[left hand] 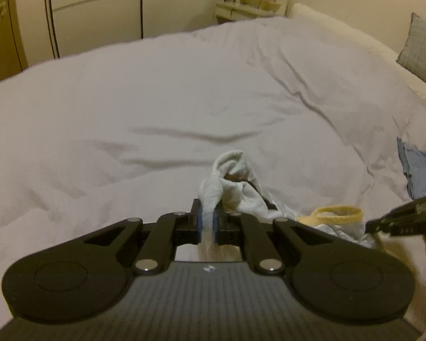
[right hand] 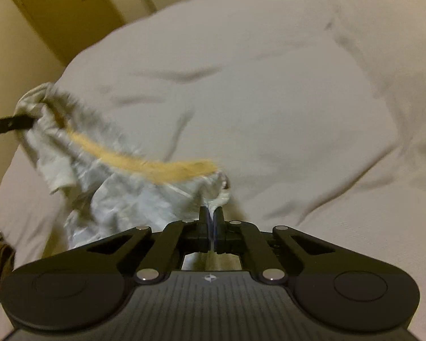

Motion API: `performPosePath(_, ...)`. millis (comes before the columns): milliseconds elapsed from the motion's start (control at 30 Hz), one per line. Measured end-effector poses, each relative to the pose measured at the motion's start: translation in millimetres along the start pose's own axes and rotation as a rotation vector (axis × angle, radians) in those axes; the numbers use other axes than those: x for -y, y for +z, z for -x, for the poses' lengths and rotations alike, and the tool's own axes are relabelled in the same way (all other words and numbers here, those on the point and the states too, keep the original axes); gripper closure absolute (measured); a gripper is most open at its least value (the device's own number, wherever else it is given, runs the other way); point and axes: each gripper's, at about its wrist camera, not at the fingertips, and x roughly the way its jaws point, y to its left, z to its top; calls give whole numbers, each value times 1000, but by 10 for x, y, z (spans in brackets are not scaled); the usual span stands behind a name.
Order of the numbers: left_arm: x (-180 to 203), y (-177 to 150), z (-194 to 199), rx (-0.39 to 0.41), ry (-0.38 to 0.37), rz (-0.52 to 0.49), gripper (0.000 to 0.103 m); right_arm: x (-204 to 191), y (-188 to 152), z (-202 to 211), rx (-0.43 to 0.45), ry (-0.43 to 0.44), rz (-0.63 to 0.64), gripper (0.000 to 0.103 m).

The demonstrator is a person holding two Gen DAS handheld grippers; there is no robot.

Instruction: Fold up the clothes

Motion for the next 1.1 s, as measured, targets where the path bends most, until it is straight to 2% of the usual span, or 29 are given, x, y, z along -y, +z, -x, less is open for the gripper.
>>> performPosePath(200,151,301,554,105,-7,-57,98,45,325,1055,184,-52,49,102)
performPosePath(267,201,401,739,140,-10,-76,98,26,361,1365,225,-71,79,102)
performPosePath(400,264,396,1129,175,5,-101,98,-57,344,1808,286,-91,91,103)
performPosePath(533,325,383,1520,209,21,-124,98,-350,273,2285,361,-116,184,103)
performPosePath(733,525,329,2258,286,45,-143,98,-763,201,3061,486,-130,243,103)
performPosePath(933,994,225,3183,380,111,-135,98,-895,221,3928,602,-70,333,103)
performPosePath(1100,1382,236,3744,422,142,-110,98,-895,212,4618,703,-27,392,103)
